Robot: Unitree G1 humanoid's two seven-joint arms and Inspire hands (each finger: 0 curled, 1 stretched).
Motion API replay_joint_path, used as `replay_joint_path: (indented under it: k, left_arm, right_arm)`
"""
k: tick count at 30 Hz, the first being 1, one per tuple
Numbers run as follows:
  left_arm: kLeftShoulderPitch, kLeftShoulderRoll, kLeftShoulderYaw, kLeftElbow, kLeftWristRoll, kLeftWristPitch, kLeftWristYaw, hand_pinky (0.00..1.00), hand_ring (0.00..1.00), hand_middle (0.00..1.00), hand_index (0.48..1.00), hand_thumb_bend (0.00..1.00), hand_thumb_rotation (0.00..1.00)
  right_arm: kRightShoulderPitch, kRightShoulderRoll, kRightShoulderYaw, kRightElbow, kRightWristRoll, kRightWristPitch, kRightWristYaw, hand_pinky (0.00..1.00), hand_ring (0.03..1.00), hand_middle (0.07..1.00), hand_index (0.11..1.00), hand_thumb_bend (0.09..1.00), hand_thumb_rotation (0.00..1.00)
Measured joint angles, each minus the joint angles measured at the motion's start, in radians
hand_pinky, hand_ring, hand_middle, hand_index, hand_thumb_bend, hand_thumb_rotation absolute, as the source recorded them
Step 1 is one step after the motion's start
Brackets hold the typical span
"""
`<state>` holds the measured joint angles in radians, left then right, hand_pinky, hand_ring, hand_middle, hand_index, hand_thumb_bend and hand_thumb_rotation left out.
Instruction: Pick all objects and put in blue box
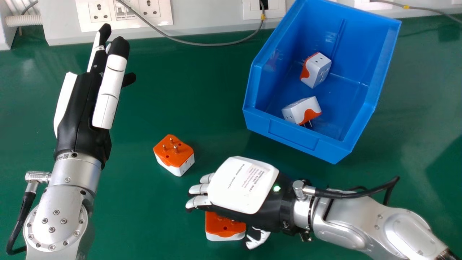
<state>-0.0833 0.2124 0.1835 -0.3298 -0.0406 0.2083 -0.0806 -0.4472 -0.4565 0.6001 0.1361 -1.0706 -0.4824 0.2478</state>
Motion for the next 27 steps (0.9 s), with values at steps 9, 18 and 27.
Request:
replay_joint_path:
  k: [9, 18, 27]
  left_arm:
    - [0.000, -0.002, -0.001, -0.007, 0.000, 0.005, 0.003, 0.87, 0.96, 0.97, 1.000, 0.69, 1.00]
    - [0.000, -0.005, -0.002, -0.010, 0.000, 0.006, 0.010, 0.86, 0.96, 0.97, 1.000, 0.73, 0.99]
    - [-0.002, -0.006, -0.004, -0.009, 0.000, -0.007, 0.010, 0.85, 0.96, 0.97, 1.000, 0.79, 0.98]
  right_arm:
    - [-0.014, 0.006, 0.034, 0.030, -0.053, 0.017, -0.050, 0.74, 0.862, 0.876, 0.808, 0.504, 0.00]
    - [-0.015, 0.007, 0.061, 0.053, -0.094, 0.026, -0.120, 0.74, 0.854, 0.869, 0.798, 0.534, 0.12]
    - [-0.024, 0.009, 0.063, 0.054, -0.091, 0.029, -0.114, 0.73, 0.845, 0.855, 0.783, 0.600, 0.21]
